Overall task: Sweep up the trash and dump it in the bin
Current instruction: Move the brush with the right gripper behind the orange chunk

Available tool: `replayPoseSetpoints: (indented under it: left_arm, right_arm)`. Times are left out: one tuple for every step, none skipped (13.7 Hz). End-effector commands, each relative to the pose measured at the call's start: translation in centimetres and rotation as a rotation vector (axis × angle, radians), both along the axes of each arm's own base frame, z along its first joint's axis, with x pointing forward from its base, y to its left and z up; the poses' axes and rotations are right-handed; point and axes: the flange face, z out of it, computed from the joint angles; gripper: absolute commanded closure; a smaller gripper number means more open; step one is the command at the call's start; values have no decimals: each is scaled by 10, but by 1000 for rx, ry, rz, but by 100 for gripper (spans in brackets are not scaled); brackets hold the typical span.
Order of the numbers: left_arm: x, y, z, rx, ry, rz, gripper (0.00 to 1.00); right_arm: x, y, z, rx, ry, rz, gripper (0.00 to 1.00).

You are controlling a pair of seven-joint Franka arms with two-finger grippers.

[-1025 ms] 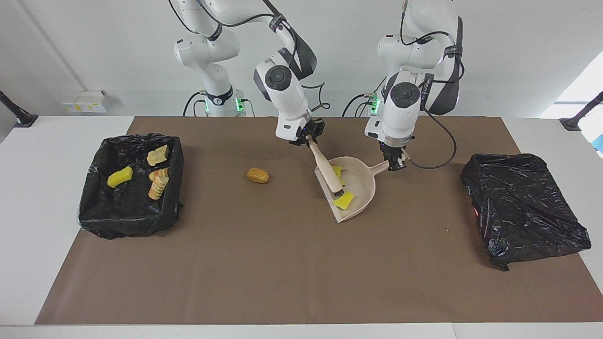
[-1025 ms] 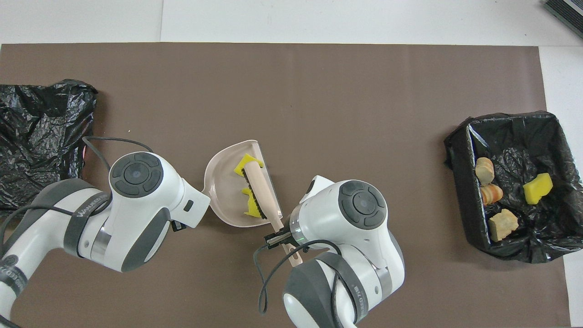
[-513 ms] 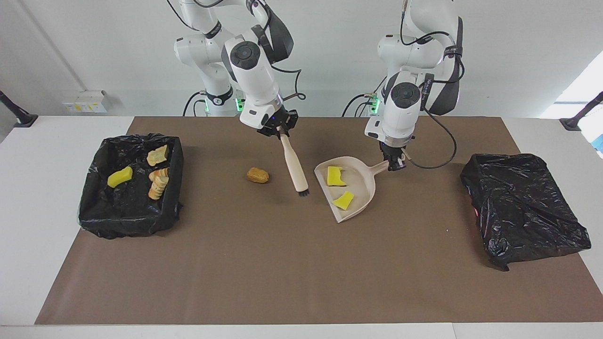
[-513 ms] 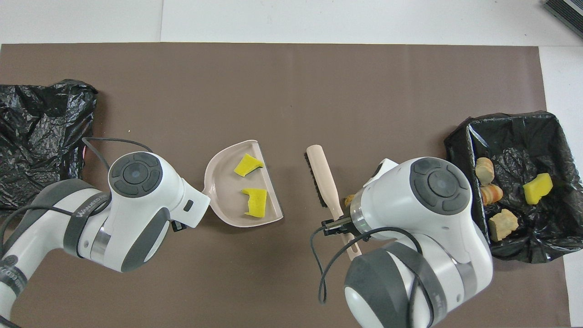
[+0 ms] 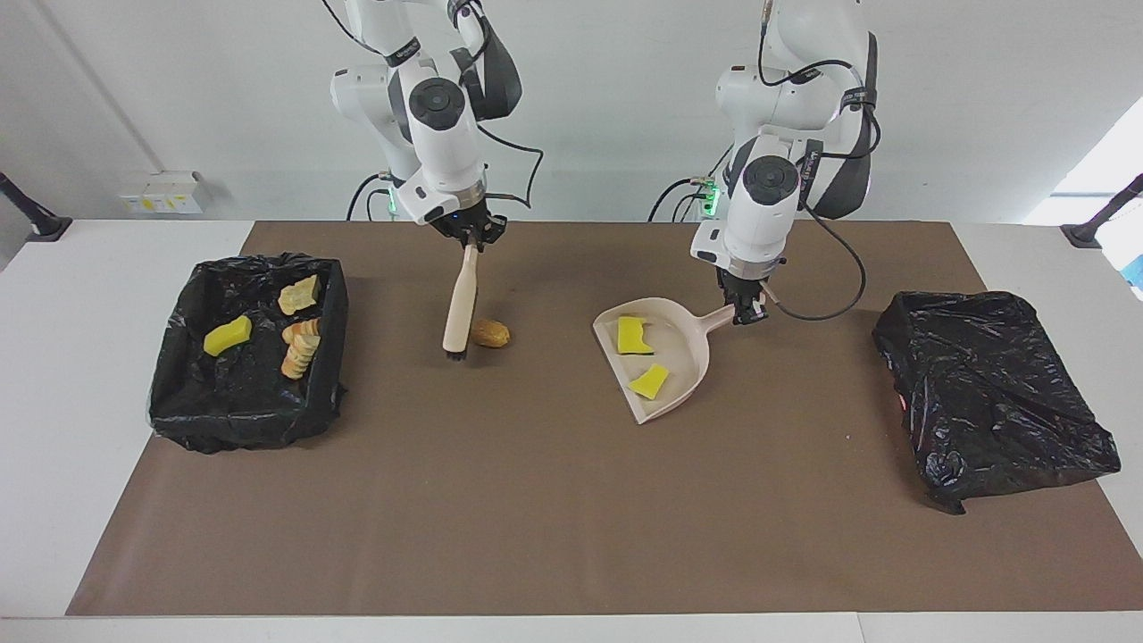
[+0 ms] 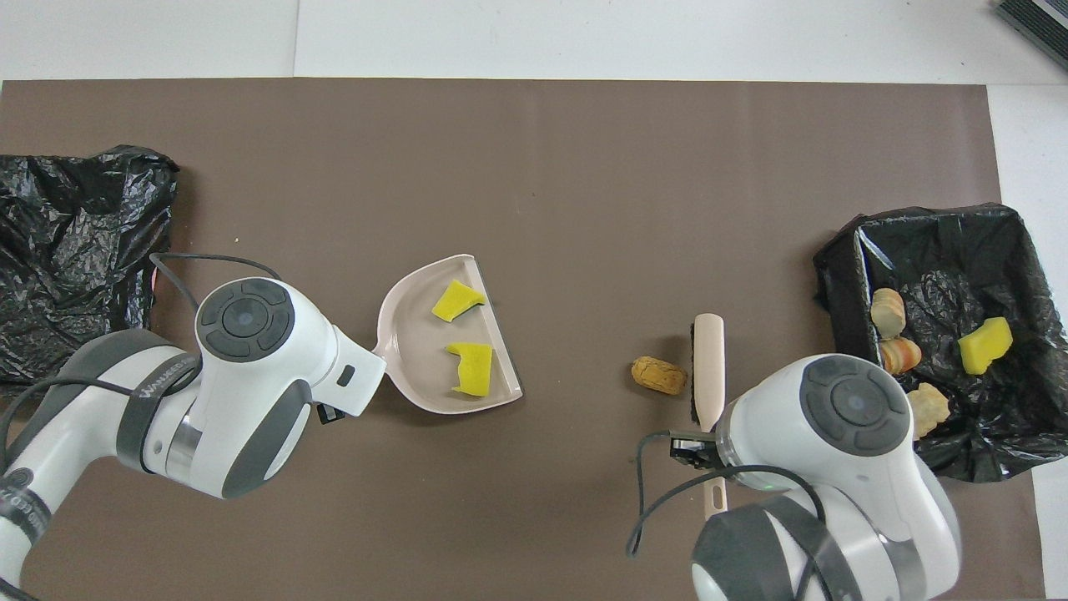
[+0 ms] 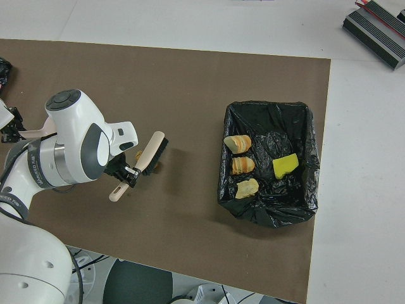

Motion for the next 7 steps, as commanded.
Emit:
replayPoseSetpoints:
  left_arm:
    - [-6,4,1,-17,-17,16,100]
    - [-6,4,1,-18,-16,17,100]
    - [-6,4,2,-21,-18,19,100]
    - [-6,4,1,-20,-15,17,100]
    - [-6,3,1,-21,-17,17,100]
    - [-6,4,1,-22,-16,20,100]
    - [-6,3,1,-21,-15,18,100]
  right_arm:
    - [-24,-7,-17,23,-33,-61,100]
    - [-24,-5,-24,37,-42,-68,100]
    - [-22,1,-33,46,-44,-60,100]
    - [-22,13,-43,51,-44,-68,100]
    - [-22,30,-59,46,-33,-109,100]
    - [-23,46,-66,45,-41,-132,100]
    - [-21,63,-69,55,-53,-136,100]
